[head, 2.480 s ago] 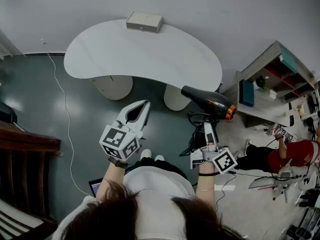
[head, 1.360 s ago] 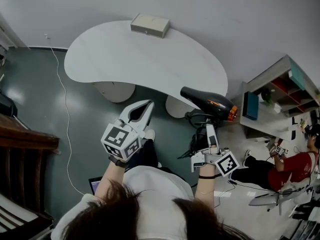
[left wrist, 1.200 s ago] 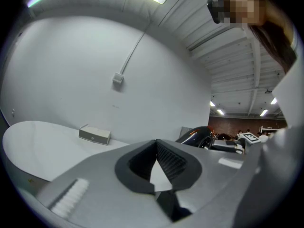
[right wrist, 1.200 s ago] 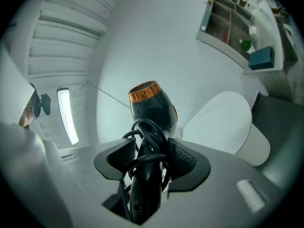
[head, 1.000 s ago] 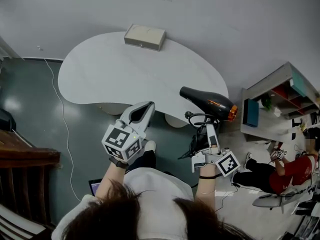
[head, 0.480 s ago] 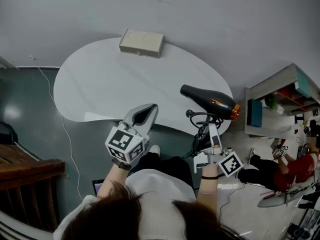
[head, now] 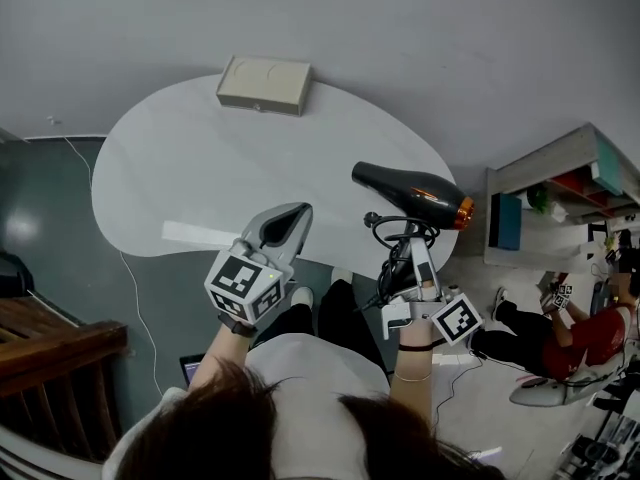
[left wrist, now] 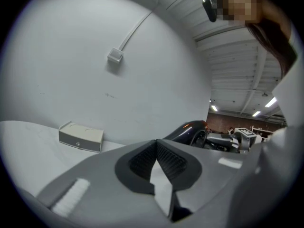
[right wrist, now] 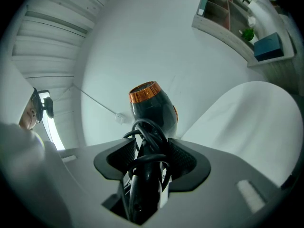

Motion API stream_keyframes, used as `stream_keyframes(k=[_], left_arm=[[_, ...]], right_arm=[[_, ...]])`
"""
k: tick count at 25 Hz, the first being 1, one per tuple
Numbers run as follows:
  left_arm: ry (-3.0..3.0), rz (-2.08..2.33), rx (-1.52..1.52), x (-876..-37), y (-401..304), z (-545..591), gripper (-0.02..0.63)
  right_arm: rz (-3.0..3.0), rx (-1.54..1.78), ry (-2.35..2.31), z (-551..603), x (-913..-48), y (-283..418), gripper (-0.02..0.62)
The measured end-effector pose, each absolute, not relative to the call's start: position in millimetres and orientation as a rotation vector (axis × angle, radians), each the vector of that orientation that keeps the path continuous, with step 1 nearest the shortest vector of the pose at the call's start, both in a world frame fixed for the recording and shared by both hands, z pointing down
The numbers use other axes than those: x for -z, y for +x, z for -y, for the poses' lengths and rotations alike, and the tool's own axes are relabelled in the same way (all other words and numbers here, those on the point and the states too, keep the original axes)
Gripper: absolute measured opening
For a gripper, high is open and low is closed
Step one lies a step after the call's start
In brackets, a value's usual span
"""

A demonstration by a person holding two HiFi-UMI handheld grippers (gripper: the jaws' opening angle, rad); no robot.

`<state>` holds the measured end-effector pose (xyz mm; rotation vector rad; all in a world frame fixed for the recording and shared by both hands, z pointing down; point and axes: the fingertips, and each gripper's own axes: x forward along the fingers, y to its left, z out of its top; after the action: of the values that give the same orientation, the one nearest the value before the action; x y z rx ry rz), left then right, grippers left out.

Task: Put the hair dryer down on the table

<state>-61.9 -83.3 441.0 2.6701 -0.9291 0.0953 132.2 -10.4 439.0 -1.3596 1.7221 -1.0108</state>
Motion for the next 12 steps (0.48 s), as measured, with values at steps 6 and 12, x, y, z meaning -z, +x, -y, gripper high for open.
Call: stream_keyframes(k=[6,12], left_arm=[[2.666,0.987,-0.065,-429.1,-23.0,125.9,0.058],[2.648,1.077,-0.029,-420.0,3.2,162.3,0.058]], right_arm=[[-1.775,1.067,-1.313,58.2,-441.6,164.6,0.204],[-1.860,1.132,-1.229,106.7,-442.6,177.0,0.204]])
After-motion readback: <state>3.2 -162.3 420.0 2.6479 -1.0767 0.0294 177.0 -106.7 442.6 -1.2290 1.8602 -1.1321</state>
